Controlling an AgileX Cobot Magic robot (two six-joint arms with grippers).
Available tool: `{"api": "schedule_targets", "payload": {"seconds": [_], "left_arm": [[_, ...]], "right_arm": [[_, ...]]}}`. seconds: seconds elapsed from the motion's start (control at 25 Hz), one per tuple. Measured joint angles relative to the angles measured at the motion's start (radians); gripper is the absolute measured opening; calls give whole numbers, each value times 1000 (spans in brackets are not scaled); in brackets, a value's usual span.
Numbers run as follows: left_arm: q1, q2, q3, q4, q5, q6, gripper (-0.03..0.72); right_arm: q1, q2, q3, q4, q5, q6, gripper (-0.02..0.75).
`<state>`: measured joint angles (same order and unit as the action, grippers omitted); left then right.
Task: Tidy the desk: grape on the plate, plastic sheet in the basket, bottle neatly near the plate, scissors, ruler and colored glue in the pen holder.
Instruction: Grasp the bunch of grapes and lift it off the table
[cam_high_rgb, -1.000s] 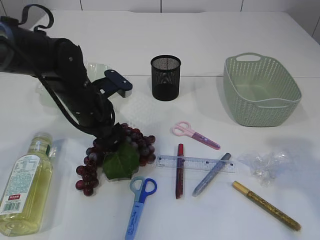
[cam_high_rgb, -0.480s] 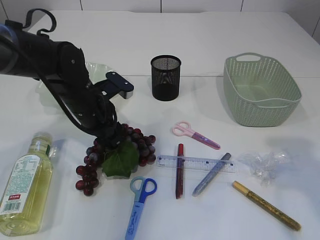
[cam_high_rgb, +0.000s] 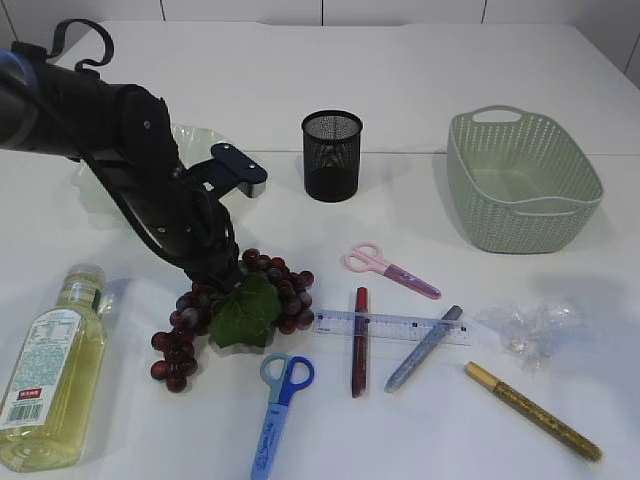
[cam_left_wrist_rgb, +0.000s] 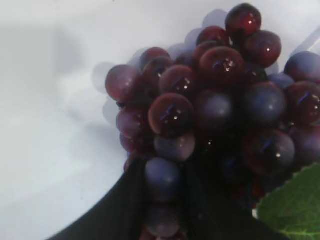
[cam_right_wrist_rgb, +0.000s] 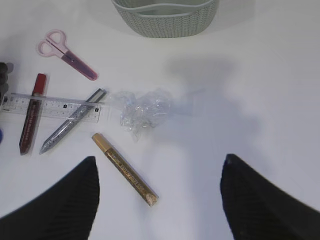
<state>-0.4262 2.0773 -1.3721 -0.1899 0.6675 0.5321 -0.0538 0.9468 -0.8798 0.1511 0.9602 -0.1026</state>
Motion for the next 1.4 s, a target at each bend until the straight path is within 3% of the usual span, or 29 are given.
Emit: {"api": "schedule_targets", "payload": {"seconds": [0.56, 1.4], "left_arm": [[0, -16, 0, 2, 25, -7, 157], [0, -218, 0, 6, 51, -8, 132]], "right_arm": [[0, 0, 0, 0, 0, 0, 583], [0, 0, 0, 0, 0, -1, 583]]}}
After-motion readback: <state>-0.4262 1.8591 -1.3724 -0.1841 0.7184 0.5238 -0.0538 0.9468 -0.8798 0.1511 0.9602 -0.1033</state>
